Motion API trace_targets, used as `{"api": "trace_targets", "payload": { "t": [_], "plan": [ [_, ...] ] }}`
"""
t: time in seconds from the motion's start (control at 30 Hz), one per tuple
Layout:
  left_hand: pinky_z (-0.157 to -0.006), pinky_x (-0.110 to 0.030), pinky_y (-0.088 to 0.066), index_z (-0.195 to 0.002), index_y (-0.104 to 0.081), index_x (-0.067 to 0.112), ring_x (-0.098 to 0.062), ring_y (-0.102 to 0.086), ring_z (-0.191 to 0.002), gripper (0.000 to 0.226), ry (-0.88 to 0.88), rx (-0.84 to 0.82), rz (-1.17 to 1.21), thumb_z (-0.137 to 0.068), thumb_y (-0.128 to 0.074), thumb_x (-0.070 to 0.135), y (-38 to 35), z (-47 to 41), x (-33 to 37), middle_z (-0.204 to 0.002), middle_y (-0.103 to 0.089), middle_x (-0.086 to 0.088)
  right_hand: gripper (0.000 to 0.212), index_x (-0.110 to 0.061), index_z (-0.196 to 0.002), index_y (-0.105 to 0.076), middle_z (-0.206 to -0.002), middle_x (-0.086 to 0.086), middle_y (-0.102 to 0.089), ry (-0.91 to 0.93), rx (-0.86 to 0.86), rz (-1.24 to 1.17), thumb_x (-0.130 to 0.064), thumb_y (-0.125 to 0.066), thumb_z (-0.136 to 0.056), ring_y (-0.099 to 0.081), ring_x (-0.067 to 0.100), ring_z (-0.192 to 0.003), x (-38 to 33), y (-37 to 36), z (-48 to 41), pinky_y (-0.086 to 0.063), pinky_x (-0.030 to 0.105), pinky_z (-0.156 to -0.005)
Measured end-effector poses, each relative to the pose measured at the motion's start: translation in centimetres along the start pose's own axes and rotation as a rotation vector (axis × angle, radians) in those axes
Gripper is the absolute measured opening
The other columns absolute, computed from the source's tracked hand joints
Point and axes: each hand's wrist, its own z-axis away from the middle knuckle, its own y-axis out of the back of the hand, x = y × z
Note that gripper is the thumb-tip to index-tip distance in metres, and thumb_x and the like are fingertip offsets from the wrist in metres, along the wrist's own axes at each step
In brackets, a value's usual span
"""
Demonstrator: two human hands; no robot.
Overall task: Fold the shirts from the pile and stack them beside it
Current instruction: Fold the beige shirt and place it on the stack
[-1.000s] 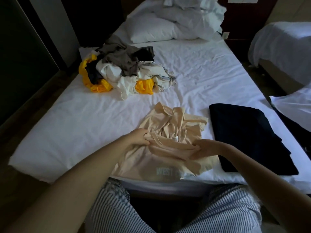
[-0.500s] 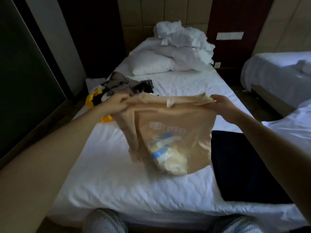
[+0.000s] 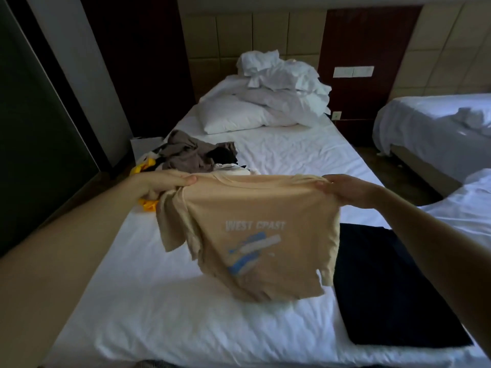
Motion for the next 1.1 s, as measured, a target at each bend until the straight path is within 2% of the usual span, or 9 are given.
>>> {"api": "trace_targets", "payload": {
  "t": [0.07,0.17,0.33,0.47,0.6,0.77,0.93,1.03,1.1],
  "plan": [
    [-0.096,-0.032,-0.043,-0.136,-0.044,0.02,-0.017,-0.054,-0.106,0.046,-0.015,0.044,-0.083,-0.094,-0.05,0.04,0.0,-0.5,0.7,-0.122,-0.054,0.002,0.032,-0.007,-0.087,-0.054,-0.082,0.008,-0.051,0.051,0.224,0.119,-0.039,-0.059,-0.09,-0.049,0.017,-0.072,-0.9,0.1,-1.1,-0.037,0.026,-0.061],
    [-0.081,-0.026,-0.046,-0.102,-0.061,0.019,-0.016,-0.056,-0.094,0.023,-0.193,0.263,-0.039,-0.093,-0.053,0.039,1.1,-1.1,3.2,-0.101,-0.06,0.0,0.027,-0.008,-0.078,-0.053,-0.074,0.002,-0.048,0.122,0.467,0.151,-0.032,-0.062,-0.09,-0.044,0.014,-0.067,-3.5,1.6,-2.8,-0.032,0.025,-0.057],
    [-0.064,-0.024,-0.04,-0.072,-0.061,0.022,-0.015,-0.055,-0.075,0.026,-0.45,0.577,-0.004,-0.091,-0.059,0.039,4.5,0.3,10.9,-0.074,-0.056,0.0,0.028,-0.015,-0.07,-0.048,-0.07,-0.001,-0.046,0.293,0.717,0.142,-0.03,-0.061,-0.09,-0.043,0.014,-0.07,-11.1,5.7,-4.3,-0.029,0.029,-0.062],
    [-0.058,-0.02,-0.035,-0.071,-0.057,0.024,-0.007,-0.047,-0.068,0.027,-0.66,0.755,-0.035,-0.093,-0.057,0.039,7.0,2.9,17.7,-0.072,-0.051,0.004,0.024,-0.008,-0.092,-0.056,-0.086,0.006,-0.052,0.442,0.867,0.2,-0.032,-0.058,-0.091,-0.046,0.018,-0.082,-17.5,9.3,-4.1,-0.031,0.028,-0.067],
    [-0.058,-0.013,-0.036,-0.074,-0.059,0.031,-0.001,-0.048,-0.071,0.02,-0.781,0.831,-0.034,-0.092,-0.058,0.04,8.0,5.3,19.2,-0.076,-0.054,0.011,0.031,0.0,-0.1,-0.06,-0.086,0.007,-0.052,0.579,0.943,0.217,-0.03,-0.062,-0.09,-0.046,0.016,-0.08,-20.2,10.5,-2.3,-0.033,0.017,-0.053],
    [-0.072,-0.023,-0.044,-0.08,-0.065,0.024,-0.01,-0.055,-0.081,0.019,-0.587,0.516,-0.133,-0.089,-0.06,0.039,5.7,5.4,12.5,-0.084,-0.058,0.005,0.032,0.001,-0.087,-0.06,-0.079,0.006,-0.051,0.413,0.648,0.355,-0.03,-0.061,-0.09,-0.045,0.015,-0.075,-14.5,7.5,-0.8,-0.035,0.018,-0.057],
    [-0.054,-0.021,-0.045,-0.118,-0.058,-0.005,-0.009,-0.061,-0.056,0.029,-0.023,0.0,-0.237,-0.098,-0.046,0.011,0.6,1.7,-1.9,-0.068,-0.068,-0.003,0.029,-0.025,-0.072,-0.06,-0.075,-0.006,-0.052,-0.004,-0.174,0.427,-0.009,-0.052,-0.095,-0.05,0.009,-0.075,-1.4,0.5,0.9,-0.036,0.026,-0.071],
    [-0.041,-0.019,-0.04,-0.099,-0.061,0.011,-0.006,-0.052,-0.047,0.017,0.251,-0.412,-0.394,-0.099,-0.044,0.007,-4.2,0.1,-11.4,-0.07,-0.06,-0.004,0.016,-0.02,-0.073,-0.069,-0.083,0.007,-0.061,-0.284,-0.359,0.436,-0.025,-0.062,-0.087,-0.054,0.023,-0.09,7.2,-5.0,1.4,-0.043,0.025,-0.085],
    [-0.05,-0.017,-0.043,-0.09,-0.06,0.015,-0.003,-0.052,-0.053,0.013,0.4,-0.566,-0.461,-0.098,-0.049,0.014,-6.9,-0.6,-16.5,-0.069,-0.056,0.002,0.035,-0.007,-0.097,-0.07,-0.085,0.013,-0.065,-0.411,-0.591,0.606,-0.04,-0.06,-0.088,-0.062,0.017,-0.086,11.9,-8.5,2.0,-0.045,0.017,-0.088]
  ]
}}
